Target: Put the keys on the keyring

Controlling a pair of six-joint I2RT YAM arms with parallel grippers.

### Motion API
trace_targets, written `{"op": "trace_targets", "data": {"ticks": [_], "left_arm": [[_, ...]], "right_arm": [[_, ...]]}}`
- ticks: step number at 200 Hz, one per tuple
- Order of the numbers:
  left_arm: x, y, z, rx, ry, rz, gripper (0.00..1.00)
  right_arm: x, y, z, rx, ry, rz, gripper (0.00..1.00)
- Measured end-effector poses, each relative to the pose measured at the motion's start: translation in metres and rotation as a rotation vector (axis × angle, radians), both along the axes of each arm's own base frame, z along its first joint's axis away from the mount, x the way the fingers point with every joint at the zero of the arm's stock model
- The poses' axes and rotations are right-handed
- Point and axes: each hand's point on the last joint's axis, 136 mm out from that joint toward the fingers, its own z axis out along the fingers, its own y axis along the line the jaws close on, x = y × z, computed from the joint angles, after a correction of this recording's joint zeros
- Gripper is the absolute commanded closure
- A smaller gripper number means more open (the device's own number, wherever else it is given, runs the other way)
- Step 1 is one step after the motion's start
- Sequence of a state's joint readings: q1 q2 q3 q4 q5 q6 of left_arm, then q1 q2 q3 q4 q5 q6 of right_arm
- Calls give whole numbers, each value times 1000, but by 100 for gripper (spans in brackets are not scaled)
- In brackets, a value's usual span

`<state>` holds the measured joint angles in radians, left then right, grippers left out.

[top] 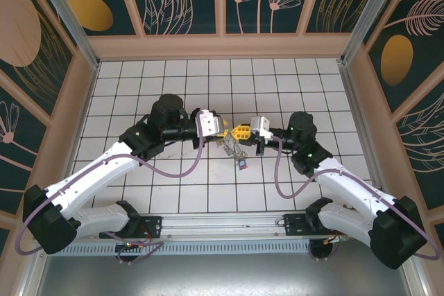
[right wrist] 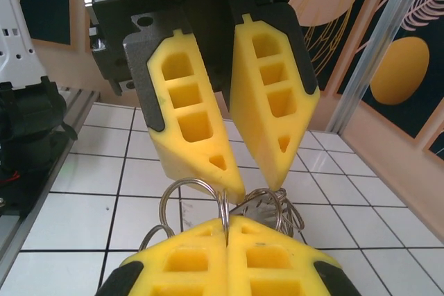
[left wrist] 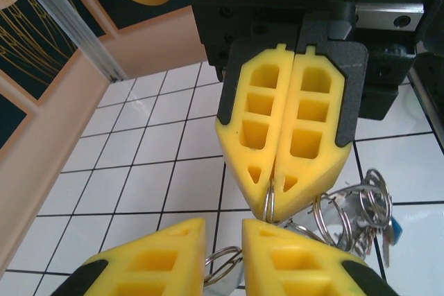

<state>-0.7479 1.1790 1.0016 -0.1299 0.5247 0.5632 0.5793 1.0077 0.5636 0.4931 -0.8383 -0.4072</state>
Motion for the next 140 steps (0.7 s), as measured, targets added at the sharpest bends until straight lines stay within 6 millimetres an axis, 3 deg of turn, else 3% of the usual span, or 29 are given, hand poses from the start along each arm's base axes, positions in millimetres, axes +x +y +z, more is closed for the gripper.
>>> {"op": "trace_targets", "data": {"ticks": [44, 68, 75, 103, 121, 140], "left_arm": [[0, 0, 1, -13, 13, 0, 77], [3, 1, 2, -13, 10, 16, 68], [5, 2, 1, -16, 6, 28, 61], [10, 15, -2, -45, 35, 96, 57], [23, 32, 1, -88, 91, 192, 49], [47, 50, 5, -136, 161, 354, 47]], "right_arm": [[1, 1, 2, 24, -13, -22, 100], [2, 1, 1, 36, -18, -39, 100], [3, 2, 1, 38, -17, -44, 100], [5, 3, -3, 35, -18, -74, 100], [14, -1, -4, 25, -43, -134, 100], [23, -7, -4, 1, -81, -210, 100]]}}
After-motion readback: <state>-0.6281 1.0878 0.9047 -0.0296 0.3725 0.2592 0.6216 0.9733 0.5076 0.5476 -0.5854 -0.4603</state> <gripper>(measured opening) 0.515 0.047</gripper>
